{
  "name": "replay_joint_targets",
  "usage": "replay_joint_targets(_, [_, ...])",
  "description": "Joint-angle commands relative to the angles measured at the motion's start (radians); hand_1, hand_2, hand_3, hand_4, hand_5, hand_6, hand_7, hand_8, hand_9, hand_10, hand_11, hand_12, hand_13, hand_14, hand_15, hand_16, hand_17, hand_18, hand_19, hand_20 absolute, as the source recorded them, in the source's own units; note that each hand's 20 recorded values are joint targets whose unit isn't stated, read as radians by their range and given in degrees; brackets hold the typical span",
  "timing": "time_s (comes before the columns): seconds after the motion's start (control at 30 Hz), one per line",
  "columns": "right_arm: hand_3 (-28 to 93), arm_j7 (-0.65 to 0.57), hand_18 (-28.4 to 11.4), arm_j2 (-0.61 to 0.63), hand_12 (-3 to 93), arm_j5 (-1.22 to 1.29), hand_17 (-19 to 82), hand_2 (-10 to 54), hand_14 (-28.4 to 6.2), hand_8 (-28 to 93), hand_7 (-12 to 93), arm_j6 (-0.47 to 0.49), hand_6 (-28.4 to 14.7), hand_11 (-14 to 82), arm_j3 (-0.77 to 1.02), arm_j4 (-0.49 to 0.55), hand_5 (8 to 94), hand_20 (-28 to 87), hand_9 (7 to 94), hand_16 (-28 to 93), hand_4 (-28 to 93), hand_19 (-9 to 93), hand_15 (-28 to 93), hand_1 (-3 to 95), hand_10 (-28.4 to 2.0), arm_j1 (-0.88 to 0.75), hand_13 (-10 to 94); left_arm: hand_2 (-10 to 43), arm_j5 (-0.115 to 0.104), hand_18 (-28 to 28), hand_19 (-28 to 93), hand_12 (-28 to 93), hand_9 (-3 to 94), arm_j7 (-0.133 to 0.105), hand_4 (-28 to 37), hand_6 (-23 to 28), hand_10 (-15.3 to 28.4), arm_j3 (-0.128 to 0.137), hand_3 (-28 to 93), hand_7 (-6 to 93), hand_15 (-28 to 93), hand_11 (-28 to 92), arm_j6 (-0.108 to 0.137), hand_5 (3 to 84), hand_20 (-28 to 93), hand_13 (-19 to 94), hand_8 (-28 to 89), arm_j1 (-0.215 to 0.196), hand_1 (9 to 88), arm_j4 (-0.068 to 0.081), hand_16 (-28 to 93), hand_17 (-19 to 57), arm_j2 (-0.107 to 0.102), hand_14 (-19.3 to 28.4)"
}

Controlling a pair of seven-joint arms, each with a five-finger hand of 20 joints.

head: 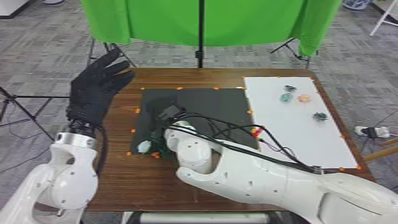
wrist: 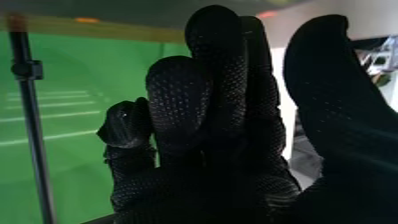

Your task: Arrange flowers

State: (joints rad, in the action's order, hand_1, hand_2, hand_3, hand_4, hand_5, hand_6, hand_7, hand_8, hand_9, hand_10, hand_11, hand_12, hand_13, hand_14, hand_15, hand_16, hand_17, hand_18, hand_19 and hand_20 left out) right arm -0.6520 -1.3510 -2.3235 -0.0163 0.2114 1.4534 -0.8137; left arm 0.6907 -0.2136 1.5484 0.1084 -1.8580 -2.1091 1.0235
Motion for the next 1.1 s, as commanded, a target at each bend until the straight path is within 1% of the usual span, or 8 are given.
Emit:
replay_joint_targets(0.03, [70, -0.004, -22.4, 0.047, 18.7, -0.027, 29, -9.5, -8.4, -12, 14, -0.067, 4.2, 40.1, 0.107, 0.074, 72.1, 56, 82.0, 16, -28, 93, 78, 40.1, -9.7, -0.037, 69, 5.5, 0.004, 28.4, 54, 12, 36.2, 0.002, -23.2, 9.0, 20.1, 0.07, 79, 13.2, 53, 24, 0.013, 39.8, 16, 26, -9, -0.117, 24.8, -0.034, -7, -7.9, 0.031, 27.9])
replay_joint_targets(0.1, [70, -0.023, -22.5, 0.095, 18.7, 0.007, 29, -9.5, -8.6, -12, 14, -0.093, 4.0, 40.1, 0.13, 0.128, 71.4, 56, 81.5, 16, -28, 93, 78, 39.5, -10.0, -0.031, 69, 5.5, 0.0, 28.4, 54, 12, 36.2, -0.012, -23.2, 9.0, 20.1, 0.094, 79, 13.2, 53, 24, 0.019, 39.8, 16, 26, -9, -0.164, 24.7, -0.051, -7, -7.9, 0.036, 27.9])
replay_joint_targets(0.27, [71, -0.054, -23.1, 0.209, 17.2, 0.055, 27, -9.5, -10.3, -12, 14, -0.049, 1.9, 38.3, 0.3, 0.254, 64.4, 55, 75.8, 15, -28, 93, 78, 36.1, -11.0, -0.104, 65, 5.5, -0.01, 28.4, 54, 12, 36.1, -0.031, -23.2, 9.0, 20.0, 0.127, 79, 13.1, 53, 24, 0.039, 39.8, 16, 26, -9, -0.232, 24.7, -0.069, -7, -7.8, 0.042, 27.8])
replay_joint_targets(0.43, [73, -0.078, -23.7, 0.39, 15.1, 0.116, 23, -9.5, -12.3, -12, 13, -0.034, 0.8, 31.8, 0.485, 0.376, 59.9, 52, 70.8, 12, -28, 90, 75, 34.0, -13.6, -0.231, 60, 5.5, -0.024, 28.4, 54, 12, 36.1, -0.045, -23.2, 8.9, 20.0, 0.134, 79, 13.2, 53, 24, 0.053, 39.7, 16, 26, -9, -0.272, 24.7, -0.075, -7, -7.8, 0.044, 27.8])
replay_joint_targets(0.5, [74, -0.106, -23.6, 0.477, 14.4, 0.134, 22, -9.5, -12.9, -12, 14, -0.057, 0.7, 28.8, 0.542, 0.416, 59.1, 51, 68.2, 11, -28, 89, 73, 33.7, -14.8, -0.288, 58, 5.5, -0.03, 28.4, 54, 12, 36.1, -0.061, -23.2, 8.9, 20.0, 0.131, 79, 13.3, 53, 24, 0.061, 39.7, 16, 26, -9, -0.284, 24.7, -0.077, -7, -7.8, 0.041, 27.8])
replay_joint_targets(0.6, [75, -0.146, -23.6, 0.565, 14.1, 0.147, 21, -9.5, -13.4, -12, 14, -0.051, -0.1, 26.8, 0.668, 0.456, 58.6, 51, 65.8, 10, -28, 88, 72, 33.0, -15.6, -0.407, 56, 5.5, -0.028, 28.4, 54, 12, 36.1, -0.063, -23.2, 8.9, 20.0, 0.138, 79, 13.3, 53, 24, 0.059, 39.7, 16, 26, -9, -0.298, 24.7, -0.083, -7, -7.8, 0.045, 27.8])
replay_joint_targets(0.87, [76, -0.28, -23.8, 0.706, 12.9, 0.154, 21, -9.5, -15.8, -12, 14, -0.085, -1.5, 18.9, 0.837, 0.45, 53.3, 50, 53.8, 8, -28, 88, 72, 31.2, -19.8, -0.599, 51, 5.5, -0.035, 28.4, 54, 12, 35.8, -0.078, -23.4, 8.8, 19.9, 0.144, 79, 13.3, 53, 24, 0.068, 39.5, 17, 26, -9, -0.311, 24.4, -0.088, -7, -7.5, 0.05, 27.8])
replay_joint_targets(1.1, [77, -0.351, -24.3, 0.718, 13.0, 0.206, 19, -9.5, -17.5, -12, 13, 0.002, -2.0, 17.9, 0.897, 0.39, 49.5, 47, 52.2, 5, -28, 85, 69, 30.5, -20.0, -0.647, 47, 5.5, -0.035, 28.4, 54, 12, 35.7, -0.075, -23.5, 8.8, 19.9, 0.139, 79, 13.4, 53, 24, 0.067, 39.4, 18, 26, -9, -0.318, 24.2, -0.09, -7, -7.3, 0.057, 27.9])
